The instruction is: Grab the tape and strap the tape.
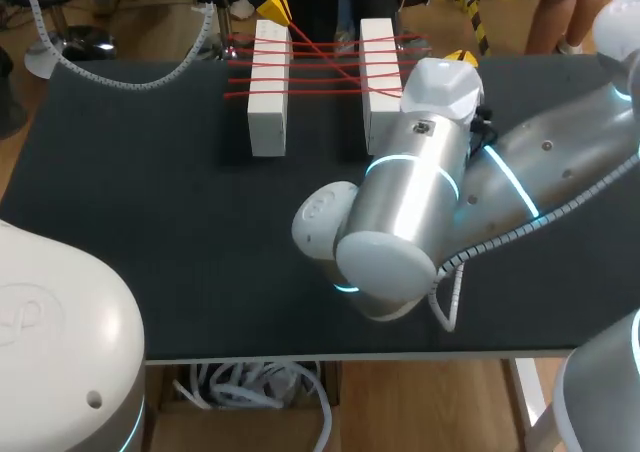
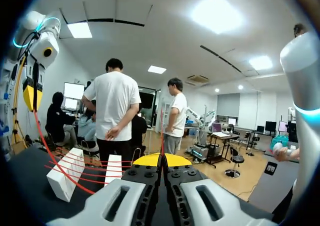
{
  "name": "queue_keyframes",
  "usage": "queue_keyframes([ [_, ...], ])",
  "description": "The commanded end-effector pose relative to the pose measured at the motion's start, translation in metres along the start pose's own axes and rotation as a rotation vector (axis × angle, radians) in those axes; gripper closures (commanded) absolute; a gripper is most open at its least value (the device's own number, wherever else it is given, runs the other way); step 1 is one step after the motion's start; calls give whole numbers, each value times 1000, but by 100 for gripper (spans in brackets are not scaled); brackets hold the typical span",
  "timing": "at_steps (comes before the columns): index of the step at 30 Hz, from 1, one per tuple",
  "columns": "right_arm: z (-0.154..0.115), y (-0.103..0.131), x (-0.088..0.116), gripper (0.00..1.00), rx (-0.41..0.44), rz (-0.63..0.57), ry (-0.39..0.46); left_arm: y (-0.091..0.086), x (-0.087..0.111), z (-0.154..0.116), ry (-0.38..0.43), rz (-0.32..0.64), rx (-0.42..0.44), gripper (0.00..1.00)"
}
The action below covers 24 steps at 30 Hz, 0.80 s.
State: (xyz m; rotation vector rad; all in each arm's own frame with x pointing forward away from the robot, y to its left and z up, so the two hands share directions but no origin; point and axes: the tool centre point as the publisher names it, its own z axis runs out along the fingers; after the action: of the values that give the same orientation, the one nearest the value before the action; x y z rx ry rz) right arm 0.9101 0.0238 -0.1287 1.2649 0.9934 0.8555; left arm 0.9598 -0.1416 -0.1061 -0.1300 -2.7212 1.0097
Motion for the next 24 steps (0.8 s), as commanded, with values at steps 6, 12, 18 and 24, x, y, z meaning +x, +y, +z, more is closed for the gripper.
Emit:
queue_keyframes([
  [6, 1, 13, 46, 100, -81, -506, 13, -1, -1, -1, 2, -1, -4, 100],
  [12, 3, 22, 54, 100, -161, -680, 52, -1, -1, -1, 2, -1, -4, 100],
  [18, 3, 22, 54, 100, -161, -680, 52, -1, -1, -1, 2, -1, -4, 100],
  [24, 3, 22, 54, 100, -161, -680, 52, -1, -1, -1, 2, -1, -4, 100],
])
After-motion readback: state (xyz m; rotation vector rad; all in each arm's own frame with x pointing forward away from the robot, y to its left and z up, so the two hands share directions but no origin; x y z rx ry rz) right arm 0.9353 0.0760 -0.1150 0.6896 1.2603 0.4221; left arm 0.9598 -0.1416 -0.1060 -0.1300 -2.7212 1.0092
